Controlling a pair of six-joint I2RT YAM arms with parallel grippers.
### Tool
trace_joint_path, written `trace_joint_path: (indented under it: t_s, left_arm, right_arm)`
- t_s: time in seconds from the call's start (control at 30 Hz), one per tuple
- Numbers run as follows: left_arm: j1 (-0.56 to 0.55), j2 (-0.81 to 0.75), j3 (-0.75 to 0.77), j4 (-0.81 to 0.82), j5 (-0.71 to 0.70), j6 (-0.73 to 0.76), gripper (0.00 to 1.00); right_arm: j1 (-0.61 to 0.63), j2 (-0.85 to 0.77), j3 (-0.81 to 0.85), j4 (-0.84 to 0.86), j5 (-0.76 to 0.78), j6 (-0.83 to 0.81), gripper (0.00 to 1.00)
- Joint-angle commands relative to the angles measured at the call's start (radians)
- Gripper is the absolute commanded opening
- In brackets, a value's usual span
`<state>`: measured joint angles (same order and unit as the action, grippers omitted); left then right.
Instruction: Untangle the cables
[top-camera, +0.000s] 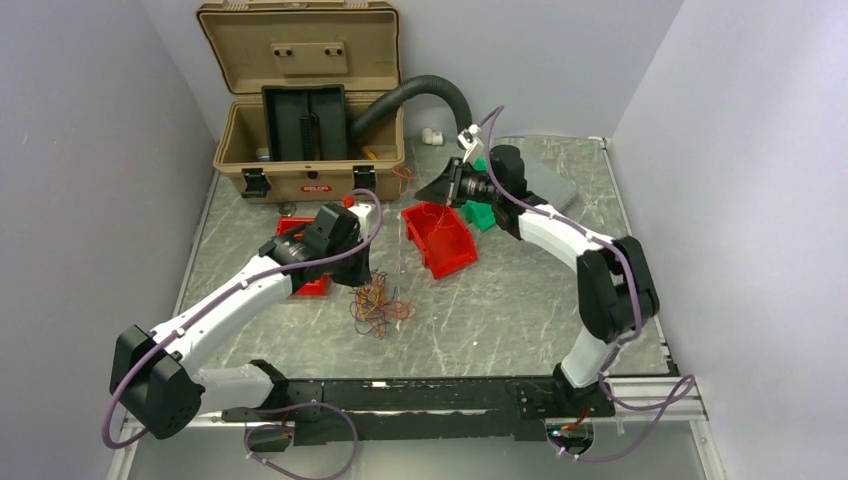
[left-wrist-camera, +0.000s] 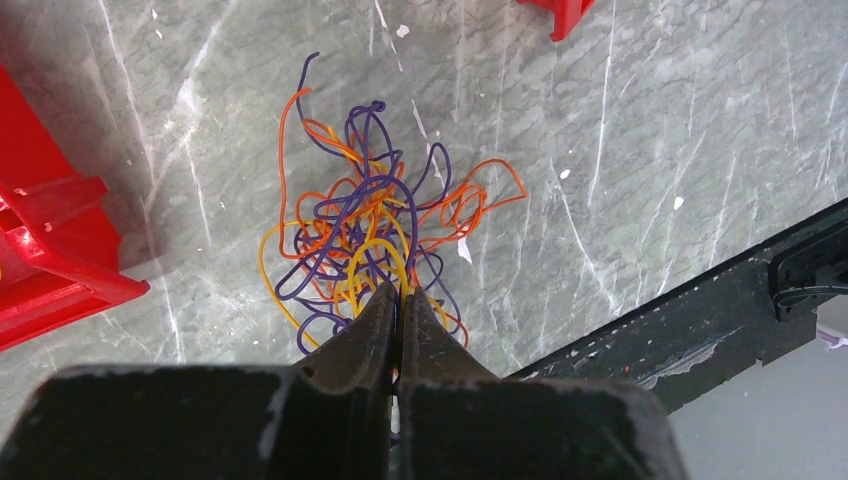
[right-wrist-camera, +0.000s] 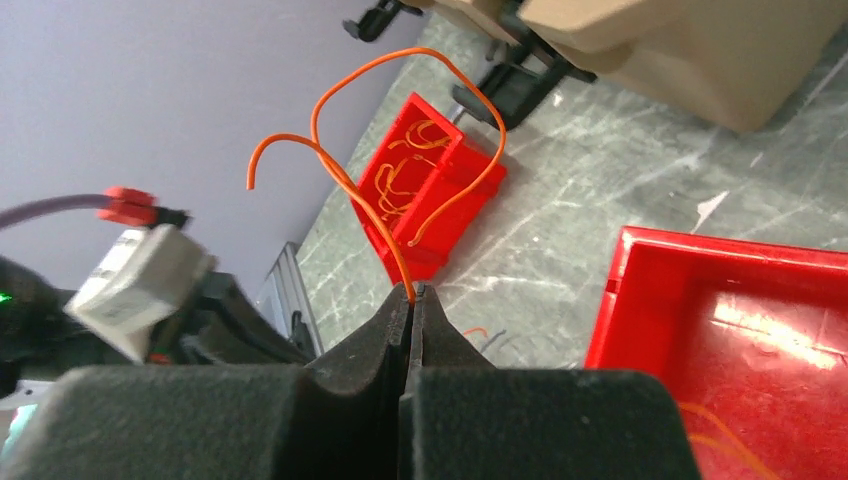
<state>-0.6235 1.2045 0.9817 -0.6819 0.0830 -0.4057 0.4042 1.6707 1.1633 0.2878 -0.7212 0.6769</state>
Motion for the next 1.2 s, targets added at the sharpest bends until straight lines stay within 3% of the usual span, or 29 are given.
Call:
trace_joint_path:
  t_s: [0.0, 0.17, 0.53, 0.77, 1.0, 1.17]
  left_arm:
    - [-0.002, -0.03, -0.003, 0.002, -0.01, -0.007, 0.0]
    - [-0.001, -0.023, -0.003, 0.007, -0.008, -0.008, 0.0]
    - [-0.002, 0.001, -0.004, 0.02, -0.005, -0.005, 0.0]
    - [-0.002, 0.007, 0.0, 0.023, -0.006, -0.004, 0.0]
    - [-0.001, 0.007, -0.003, 0.021, -0.009, -0.002, 0.0]
    - [-0.002, -0.003, -0.011, 0.018, -0.017, -0.002, 0.0]
  right_arm:
    - [-0.042, 0.102, -0.042, 0.194, -0.076, 0.037, 0.0]
    - [-0.103, 0.175, -0.089, 0.248, -0.079, 0.038, 0.0]
    - [-0.099, 0.073, -0.154, -0.122, 0.186, -0.248, 0.0]
    - [-0.067, 0.015, -0.201, -0.235, 0.297, -0.312, 0.0]
    - [0.009, 0.038, -0.136, -0.39, 0.424, -0.359, 0.0]
    - [0.039, 0.045, -0.117, -0.408, 0.483, -0.35, 0.0]
